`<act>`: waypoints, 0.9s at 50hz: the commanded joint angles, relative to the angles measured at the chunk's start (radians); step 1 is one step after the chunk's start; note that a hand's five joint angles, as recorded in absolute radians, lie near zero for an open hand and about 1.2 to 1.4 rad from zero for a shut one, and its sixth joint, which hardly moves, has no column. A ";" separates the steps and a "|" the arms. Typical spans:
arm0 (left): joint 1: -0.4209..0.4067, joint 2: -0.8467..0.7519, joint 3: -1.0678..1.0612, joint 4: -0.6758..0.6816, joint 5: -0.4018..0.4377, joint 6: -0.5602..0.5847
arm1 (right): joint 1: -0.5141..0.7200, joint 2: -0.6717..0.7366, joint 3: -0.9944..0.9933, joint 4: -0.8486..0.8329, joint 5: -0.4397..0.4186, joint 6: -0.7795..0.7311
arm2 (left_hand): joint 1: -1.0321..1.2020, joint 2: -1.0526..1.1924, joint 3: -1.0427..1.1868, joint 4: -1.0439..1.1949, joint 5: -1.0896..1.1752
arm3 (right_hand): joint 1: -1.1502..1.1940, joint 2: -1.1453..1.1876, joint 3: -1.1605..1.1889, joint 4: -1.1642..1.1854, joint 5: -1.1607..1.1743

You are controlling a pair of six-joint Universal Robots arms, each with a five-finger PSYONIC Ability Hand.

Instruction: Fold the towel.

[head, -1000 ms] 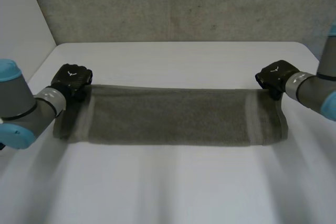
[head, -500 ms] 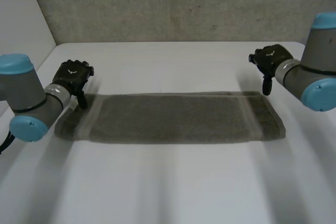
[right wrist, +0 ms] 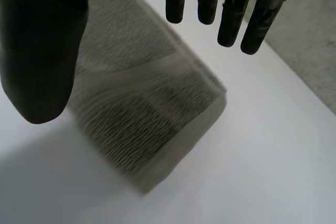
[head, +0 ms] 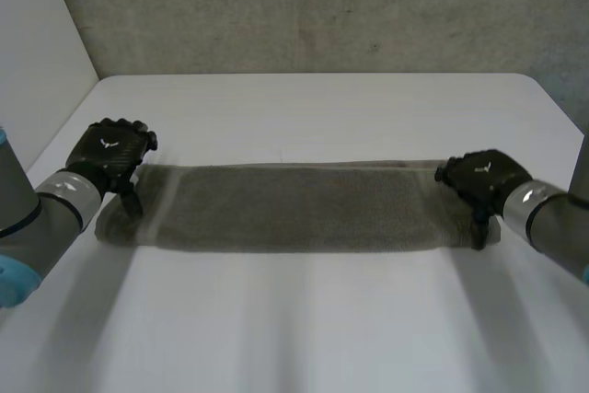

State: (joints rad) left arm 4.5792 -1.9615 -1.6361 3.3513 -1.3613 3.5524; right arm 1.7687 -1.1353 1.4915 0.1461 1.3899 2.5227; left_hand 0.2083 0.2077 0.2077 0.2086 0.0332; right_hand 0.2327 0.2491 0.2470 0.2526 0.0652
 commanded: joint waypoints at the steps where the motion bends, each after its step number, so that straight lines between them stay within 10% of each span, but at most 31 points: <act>1: -0.002 0.033 -0.062 0.026 -0.001 -0.001 | -0.017 0.031 0.088 -0.132 0.008 -0.025 | -0.001 0.000 0.000 -0.001 0.000 | 0.052 0.035 0.038 0.032 0.045; 9: -0.002 0.039 -0.090 0.028 0.001 -0.003 | -0.043 0.118 0.088 -0.206 0.014 -0.047 | -0.004 -0.003 -0.003 -0.004 -0.003 | 0.290 0.273 0.275 0.270 0.283; 16: 0.003 0.041 -0.094 0.028 -0.001 -0.003 | -0.089 0.135 0.079 -0.229 0.011 -0.078 | -0.012 -0.012 -0.012 -0.013 -0.012 | 1.162 1.146 1.148 1.142 1.155; 35: 0.009 0.067 -0.116 0.028 0.001 -0.006 | -0.337 0.049 -0.029 -0.229 0.050 -0.192 | -0.018 -0.018 -0.018 -0.019 -0.018 | 1.164 1.147 1.149 1.144 1.157; 45: 0.012 0.073 -0.117 0.028 -0.001 -0.006 | -0.113 0.026 -0.235 -0.163 0.139 -0.127 | -0.021 -0.021 -0.021 -0.022 -0.021 | 1.164 1.147 1.149 1.144 1.157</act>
State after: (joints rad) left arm 4.5900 -1.8895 -1.7531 3.3794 -1.3615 3.5465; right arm 1.4639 -1.0958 1.3807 -0.0520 1.4807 2.3308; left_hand 0.2015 0.1993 0.1996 0.1994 0.0308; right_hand 1.3149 1.3018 1.3360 1.3365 1.1508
